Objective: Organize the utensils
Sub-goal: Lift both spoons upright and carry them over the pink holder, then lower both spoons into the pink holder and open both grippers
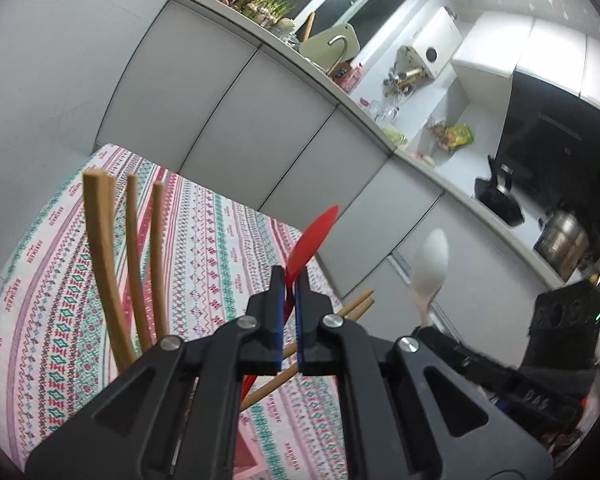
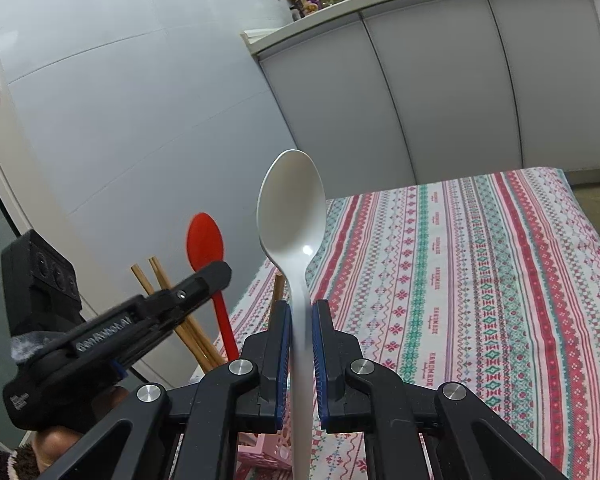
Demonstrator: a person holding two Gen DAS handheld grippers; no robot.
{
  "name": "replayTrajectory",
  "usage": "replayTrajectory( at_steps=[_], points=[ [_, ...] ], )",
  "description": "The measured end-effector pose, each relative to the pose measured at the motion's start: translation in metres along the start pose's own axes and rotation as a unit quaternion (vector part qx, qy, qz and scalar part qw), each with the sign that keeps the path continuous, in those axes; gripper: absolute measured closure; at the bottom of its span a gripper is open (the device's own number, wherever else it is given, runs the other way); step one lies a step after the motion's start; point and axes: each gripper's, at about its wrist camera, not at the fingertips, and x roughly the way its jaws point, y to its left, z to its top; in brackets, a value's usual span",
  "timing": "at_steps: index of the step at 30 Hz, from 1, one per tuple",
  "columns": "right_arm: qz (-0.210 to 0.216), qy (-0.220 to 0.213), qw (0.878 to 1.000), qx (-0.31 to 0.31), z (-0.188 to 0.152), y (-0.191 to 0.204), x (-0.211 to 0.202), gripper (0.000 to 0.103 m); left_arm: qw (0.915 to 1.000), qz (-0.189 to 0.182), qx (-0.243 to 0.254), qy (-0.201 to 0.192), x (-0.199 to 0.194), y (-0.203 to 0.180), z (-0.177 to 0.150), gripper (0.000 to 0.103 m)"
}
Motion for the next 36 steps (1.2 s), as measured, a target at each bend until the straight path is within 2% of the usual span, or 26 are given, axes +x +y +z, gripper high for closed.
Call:
replayTrajectory(
  at_steps=[8,12,15,23,28,36],
  points=[
    [0.002,0.0,1.0,-0.001,0.001,-0.001,-0.006,0.094,0.9994,0.021,0.009,0.026,0.001,-0.002,-0.007,0.096],
    [0.005,-0.001,1.0,-0.004,0.001,0.003,-0.006,0.094,0.9987,0.035,0.001,0.037,-0.003,-0.001,-0.003,0.072],
    [0.01,-0.001,1.0,-0.006,0.0,0.006,-0.006,0.094,0.9976,0.051,0.003,0.047,-0.012,-0.005,0.002,0.066],
    [0.023,-0.001,1.0,-0.008,-0.002,0.018,0.0,0.094,0.9889,0.122,0.033,0.078,-0.045,-0.015,0.012,0.062],
    [0.03,-0.007,0.999,-0.017,-0.007,0.03,0.009,0.094,0.9809,0.162,0.011,0.108,-0.062,-0.004,0.011,0.059],
    [0.013,-0.041,0.998,-0.04,-0.025,0.057,0.036,0.094,0.9687,0.208,-0.007,0.136,-0.075,0.02,0.002,0.059]
  ],
)
